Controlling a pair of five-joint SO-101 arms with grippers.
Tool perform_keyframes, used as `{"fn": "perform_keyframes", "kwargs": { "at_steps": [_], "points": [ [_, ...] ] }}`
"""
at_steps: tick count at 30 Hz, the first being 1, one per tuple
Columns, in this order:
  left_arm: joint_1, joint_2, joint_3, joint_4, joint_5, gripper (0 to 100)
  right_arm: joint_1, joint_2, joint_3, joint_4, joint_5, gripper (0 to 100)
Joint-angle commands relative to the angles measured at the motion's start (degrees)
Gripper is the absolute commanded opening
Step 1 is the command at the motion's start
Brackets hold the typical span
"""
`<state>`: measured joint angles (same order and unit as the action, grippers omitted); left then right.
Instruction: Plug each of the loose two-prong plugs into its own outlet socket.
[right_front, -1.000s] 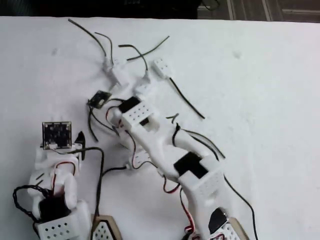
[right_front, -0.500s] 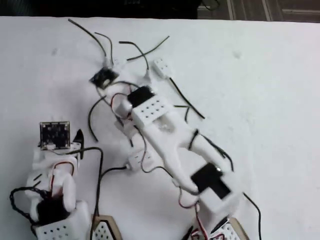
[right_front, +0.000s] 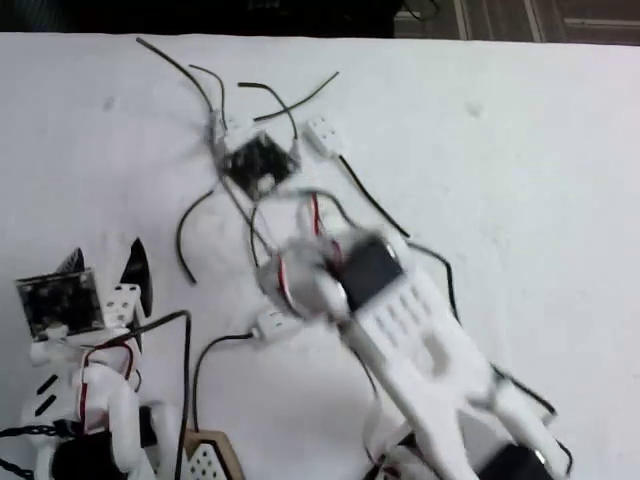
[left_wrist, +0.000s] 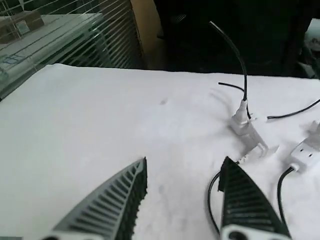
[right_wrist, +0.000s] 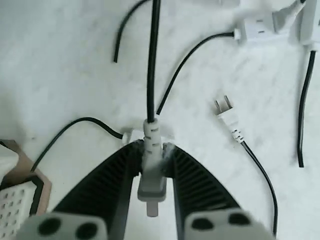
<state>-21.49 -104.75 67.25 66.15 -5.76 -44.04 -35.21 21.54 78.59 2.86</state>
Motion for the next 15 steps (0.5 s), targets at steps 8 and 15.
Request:
{"fn": "perform_keyframes", "kwargs": {
  "at_steps": [8,15],
  "points": [
    [22.29,0.48,-7.56,-1.14,10.99,24,-6.29,-31.60,20.13,-10.59,-2.55,1.7],
    [41.80,0.22,-11.52,4.04,10.64,24,-6.29,-40.48,28.13,-13.14,-2.20,1.7]
  ]
}}
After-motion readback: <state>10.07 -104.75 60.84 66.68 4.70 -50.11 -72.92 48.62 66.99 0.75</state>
